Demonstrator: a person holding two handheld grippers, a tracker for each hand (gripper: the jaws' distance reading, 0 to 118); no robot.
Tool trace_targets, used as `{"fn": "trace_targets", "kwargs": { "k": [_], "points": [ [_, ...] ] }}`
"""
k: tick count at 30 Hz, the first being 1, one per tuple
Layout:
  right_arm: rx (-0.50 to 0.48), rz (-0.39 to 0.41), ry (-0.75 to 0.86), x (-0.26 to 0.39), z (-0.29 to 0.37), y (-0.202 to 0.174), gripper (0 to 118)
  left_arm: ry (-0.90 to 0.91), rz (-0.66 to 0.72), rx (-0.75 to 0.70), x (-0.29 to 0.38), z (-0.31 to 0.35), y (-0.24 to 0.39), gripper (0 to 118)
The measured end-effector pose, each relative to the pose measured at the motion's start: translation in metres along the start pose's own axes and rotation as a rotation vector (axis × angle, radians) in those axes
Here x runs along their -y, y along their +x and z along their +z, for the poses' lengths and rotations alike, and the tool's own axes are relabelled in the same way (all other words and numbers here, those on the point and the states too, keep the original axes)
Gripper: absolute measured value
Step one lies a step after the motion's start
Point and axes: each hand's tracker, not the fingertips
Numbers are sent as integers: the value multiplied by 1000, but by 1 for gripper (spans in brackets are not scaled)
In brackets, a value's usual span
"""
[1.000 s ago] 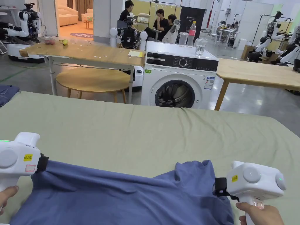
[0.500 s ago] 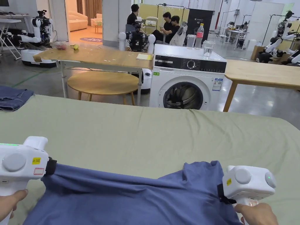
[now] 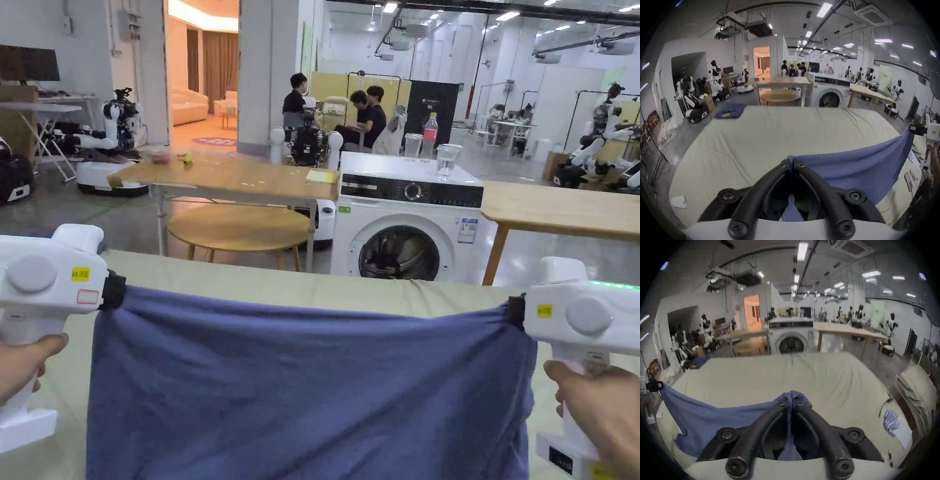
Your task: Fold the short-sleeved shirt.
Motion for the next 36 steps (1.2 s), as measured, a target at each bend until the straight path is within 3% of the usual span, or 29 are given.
{"fn": "trace_targets", "kwargs": {
  "k": [10,15,24,31,36],
  "points": [
    [12,33,228,-114,69,-26,1,181,-20,-59,-118,71,-5,0],
    [47,69,273,-161,70,-39,1,225,-36,-89,-168,78,-6,0],
    [101,63,366,-244,55,-54,1,304,-11,-112,-254,64,-9,0],
    [126,56,409,-266,35,-56,1,354,-23,-109,-276,51,-4,0],
    [130,79,407,-245,23,-57,1,329,-34,-112,-265,31,-4,0]
  ]
}}
